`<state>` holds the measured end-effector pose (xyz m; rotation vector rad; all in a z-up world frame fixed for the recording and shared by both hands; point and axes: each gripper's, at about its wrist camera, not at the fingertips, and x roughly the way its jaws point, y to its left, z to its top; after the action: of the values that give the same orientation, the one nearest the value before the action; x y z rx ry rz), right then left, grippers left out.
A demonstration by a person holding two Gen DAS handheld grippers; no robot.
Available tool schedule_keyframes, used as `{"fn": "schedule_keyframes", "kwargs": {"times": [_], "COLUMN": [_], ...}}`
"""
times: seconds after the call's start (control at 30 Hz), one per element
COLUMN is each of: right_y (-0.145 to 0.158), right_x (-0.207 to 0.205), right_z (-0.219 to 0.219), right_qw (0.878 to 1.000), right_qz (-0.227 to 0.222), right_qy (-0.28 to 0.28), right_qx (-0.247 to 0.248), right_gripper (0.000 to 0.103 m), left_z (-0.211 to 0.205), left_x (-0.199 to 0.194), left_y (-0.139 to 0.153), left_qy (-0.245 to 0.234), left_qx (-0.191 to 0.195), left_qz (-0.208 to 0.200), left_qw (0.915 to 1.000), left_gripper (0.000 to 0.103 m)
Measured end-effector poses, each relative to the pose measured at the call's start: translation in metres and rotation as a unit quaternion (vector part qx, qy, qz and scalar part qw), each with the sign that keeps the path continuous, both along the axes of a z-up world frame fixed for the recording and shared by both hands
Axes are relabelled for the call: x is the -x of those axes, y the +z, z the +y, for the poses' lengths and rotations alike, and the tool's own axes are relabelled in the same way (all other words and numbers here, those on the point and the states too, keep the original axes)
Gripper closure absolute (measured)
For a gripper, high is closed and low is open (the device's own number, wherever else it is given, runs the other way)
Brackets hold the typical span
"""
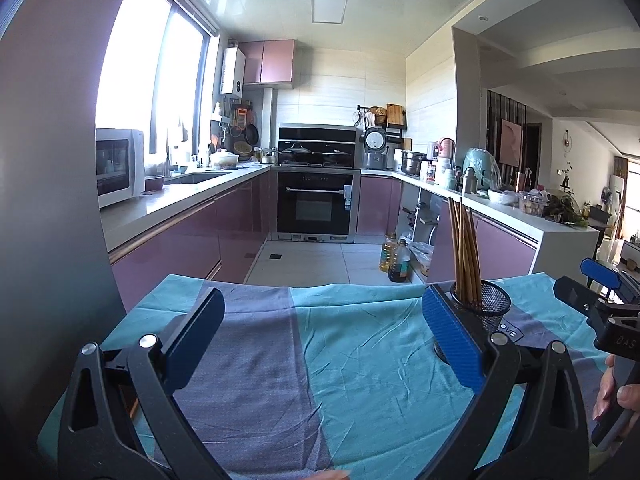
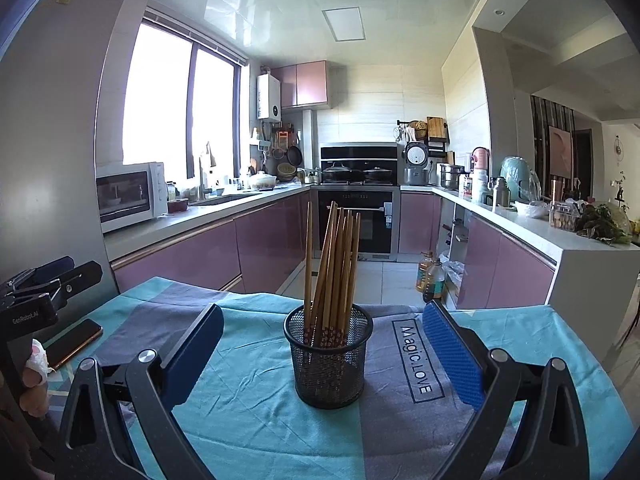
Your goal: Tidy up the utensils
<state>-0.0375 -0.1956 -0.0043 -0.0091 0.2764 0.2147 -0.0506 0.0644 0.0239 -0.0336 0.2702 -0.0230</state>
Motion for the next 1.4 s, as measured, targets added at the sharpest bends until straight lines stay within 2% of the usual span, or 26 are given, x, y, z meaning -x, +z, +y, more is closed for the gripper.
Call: {"fn": "schedule_keyframes", "kwargs": {"times": [1.4], "right_y": [-0.0005], "right_x": [0.004], "right_z": [0.001], "right_qw": [1.0], "right_qz": [-0.005], "right_qy": [-0.005], "right_qx": [-0.007], "right_gripper": [0.006], "left_z": [-0.0045], "left_x": [0.003], "left_y": [-0.0001], "left_qy": [-0.004], "left_qx": [-0.007], "left_qz": [-0.004], "left_qw": [1.0], "left_gripper": [0.006]}}
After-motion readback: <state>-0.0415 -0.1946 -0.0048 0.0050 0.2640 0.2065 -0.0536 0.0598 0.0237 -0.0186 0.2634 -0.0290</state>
